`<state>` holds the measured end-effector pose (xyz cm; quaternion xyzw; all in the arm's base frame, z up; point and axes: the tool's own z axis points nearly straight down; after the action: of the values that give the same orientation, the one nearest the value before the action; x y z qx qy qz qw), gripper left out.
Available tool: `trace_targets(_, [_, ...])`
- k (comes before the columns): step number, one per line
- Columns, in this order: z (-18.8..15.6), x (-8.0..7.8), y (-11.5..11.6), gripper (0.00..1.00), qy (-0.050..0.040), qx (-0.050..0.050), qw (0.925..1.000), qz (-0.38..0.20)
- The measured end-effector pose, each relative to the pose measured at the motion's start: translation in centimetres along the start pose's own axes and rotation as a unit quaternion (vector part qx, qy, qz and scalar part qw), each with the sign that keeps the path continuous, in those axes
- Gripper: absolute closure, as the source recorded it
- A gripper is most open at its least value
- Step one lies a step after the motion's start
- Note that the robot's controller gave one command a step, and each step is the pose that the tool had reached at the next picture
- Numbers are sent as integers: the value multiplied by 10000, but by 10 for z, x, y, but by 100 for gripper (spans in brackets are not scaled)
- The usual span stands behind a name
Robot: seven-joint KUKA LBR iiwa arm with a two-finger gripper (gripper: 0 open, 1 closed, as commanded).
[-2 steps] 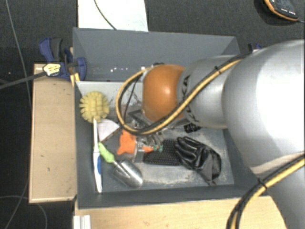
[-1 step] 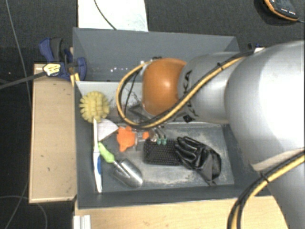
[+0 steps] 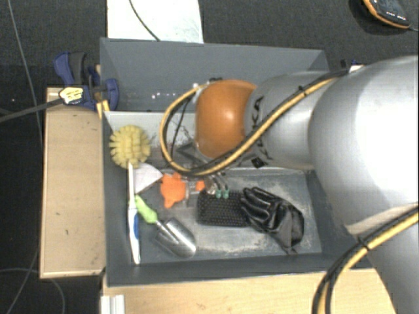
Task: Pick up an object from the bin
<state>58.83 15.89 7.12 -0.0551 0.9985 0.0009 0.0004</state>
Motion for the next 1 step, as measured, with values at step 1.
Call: trace_targets(1, [-3, 1, 0, 100, 13, 0, 10000, 4])
